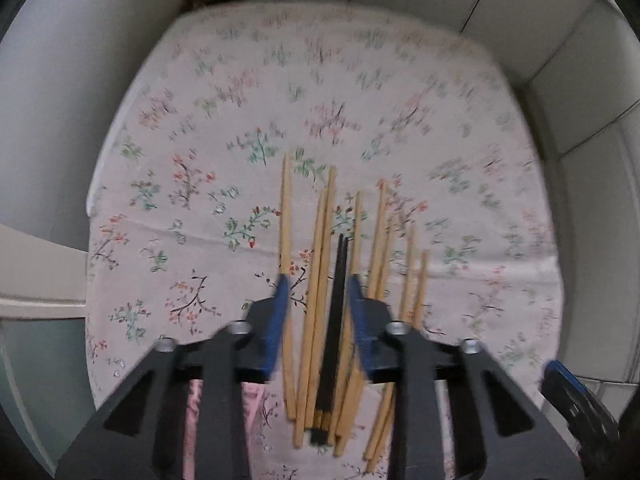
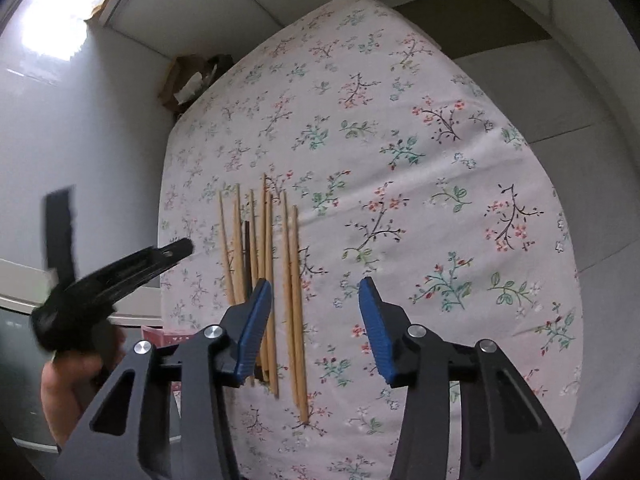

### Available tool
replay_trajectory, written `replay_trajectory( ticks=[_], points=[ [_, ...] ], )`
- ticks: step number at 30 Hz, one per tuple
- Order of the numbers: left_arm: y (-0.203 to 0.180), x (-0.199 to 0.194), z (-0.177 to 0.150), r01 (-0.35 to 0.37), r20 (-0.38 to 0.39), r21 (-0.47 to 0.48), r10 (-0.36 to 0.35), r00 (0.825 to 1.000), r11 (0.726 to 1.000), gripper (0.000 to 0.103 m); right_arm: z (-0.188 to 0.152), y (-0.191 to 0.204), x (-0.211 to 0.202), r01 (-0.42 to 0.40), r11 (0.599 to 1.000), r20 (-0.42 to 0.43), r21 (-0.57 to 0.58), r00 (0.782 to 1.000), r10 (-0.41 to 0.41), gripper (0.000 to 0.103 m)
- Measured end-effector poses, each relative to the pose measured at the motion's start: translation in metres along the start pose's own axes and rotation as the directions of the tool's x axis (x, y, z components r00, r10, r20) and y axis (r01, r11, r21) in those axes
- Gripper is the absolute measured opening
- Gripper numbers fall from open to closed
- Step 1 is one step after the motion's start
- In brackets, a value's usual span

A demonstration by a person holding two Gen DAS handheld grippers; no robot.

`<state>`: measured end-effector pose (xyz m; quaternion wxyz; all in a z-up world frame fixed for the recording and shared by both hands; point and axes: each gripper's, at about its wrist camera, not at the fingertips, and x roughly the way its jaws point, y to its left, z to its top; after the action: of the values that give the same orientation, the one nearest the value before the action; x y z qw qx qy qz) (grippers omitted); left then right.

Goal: Organize utensils
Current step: 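Grasp a wooden chopstick with the left tool while the right tool reaches the chopsticks, then lift the chopstick with the left tool while the right tool grasps another chopstick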

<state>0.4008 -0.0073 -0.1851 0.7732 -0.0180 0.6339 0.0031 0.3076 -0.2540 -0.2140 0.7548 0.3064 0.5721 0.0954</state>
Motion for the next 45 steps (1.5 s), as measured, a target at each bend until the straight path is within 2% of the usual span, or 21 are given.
replay_trajectory(
  ticks=[3,6,10,12,14,15,18,21,23,30,35,36,38,41,45],
  points=[
    [0.006,0.019,0.019,-0.028,-0.041,-0.047,0.026,0.999,0.998,0.019,0.004,-0.006,-0.003,-0.027,0.999,-0.001,0.026,1.0,0.027,0.045],
    [0.009,0.04,0.032,-0.047,-0.088,-0.086,0.039,0.995,0.995,0.019,0.008,-0.01,-0.008,-0.02,0.999,0.022,0.034,1.0,0.02,0.045],
    [0.008,0.071,0.039,-0.095,-0.156,-0.069,0.084,0.984,0.993,0.02,0.011,-0.019,-0.008,-0.036,0.997,0.018,0.067,0.999,0.035,0.046],
    [0.011,0.073,0.043,-0.102,-0.135,-0.083,0.091,0.987,0.991,0.02,0.012,-0.022,-0.008,-0.037,0.996,0.02,0.079,0.999,0.035,0.047],
    [0.008,0.074,0.044,-0.116,-0.144,-0.062,0.106,0.984,0.991,0.014,0.012,-0.024,-0.01,-0.037,0.996,0.026,0.079,0.999,0.035,0.047],
    [0.005,0.077,0.041,-0.11,-0.153,-0.056,0.101,0.983,0.992,0.005,0.012,-0.024,-0.01,-0.039,0.996,0.028,0.081,0.999,0.037,0.047],
    [0.002,0.079,0.033,-0.128,-0.113,-0.041,0.123,0.986,0.991,0.005,0.012,-0.025,-0.012,-0.046,0.995,0.032,0.092,0.999,0.044,0.047],
    [-0.001,0.075,0.022,-0.092,-0.117,-0.046,0.086,0.989,0.995,0.005,0.01,-0.023,-0.011,-0.044,0.995,0.028,0.084,0.999,0.042,0.047],
    [-0.006,0.076,0.015,-0.098,-0.12,-0.039,0.093,0.988,0.994,0.005,0.01,-0.021,-0.01,-0.041,0.996,0.03,0.078,0.999,0.039,0.047],
    [-0.011,0.074,-0.005,0.033,-0.11,-0.009,-0.034,0.993,0.999,0.004,0.007,-0.018,-0.007,-0.009,0.998,0.034,0.056,0.999,0.007,0.047],
    [-0.009,0.072,-0.004,0.03,-0.097,0.02,-0.028,0.995,0.999,0.004,0.005,-0.012,-0.006,0.017,1.0,0.037,0.021,0.999,-0.018,0.047],
    [-0.009,0.071,-0.015,0.029,-0.09,0.03,-0.026,0.996,0.999,0.004,0.004,-0.012,-0.005,0.018,1.0,0.033,0.019,0.999,-0.018,0.047],
    [-0.012,0.074,-0.015,0.023,-0.078,0.046,-0.019,0.997,0.999,0.004,0.004,-0.012,-0.003,0.021,1.0,0.029,0.016,0.999,-0.021,0.047],
    [-0.013,0.057,-0.018,0.027,-0.045,0.045,-0.025,0.999,0.999,0.004,0.005,-0.01,-0.003,0.027,1.0,0.035,0.007,0.999,-0.027,0.047],
    [-0.012,0.02,-0.025,0.07,0.059,0.054,-0.073,0.996,0.996,0.004,0.004,-0.004,-0.001,0.028,0.999,0.034,-0.038,0.999,-0.027,0.047]
  ],
)
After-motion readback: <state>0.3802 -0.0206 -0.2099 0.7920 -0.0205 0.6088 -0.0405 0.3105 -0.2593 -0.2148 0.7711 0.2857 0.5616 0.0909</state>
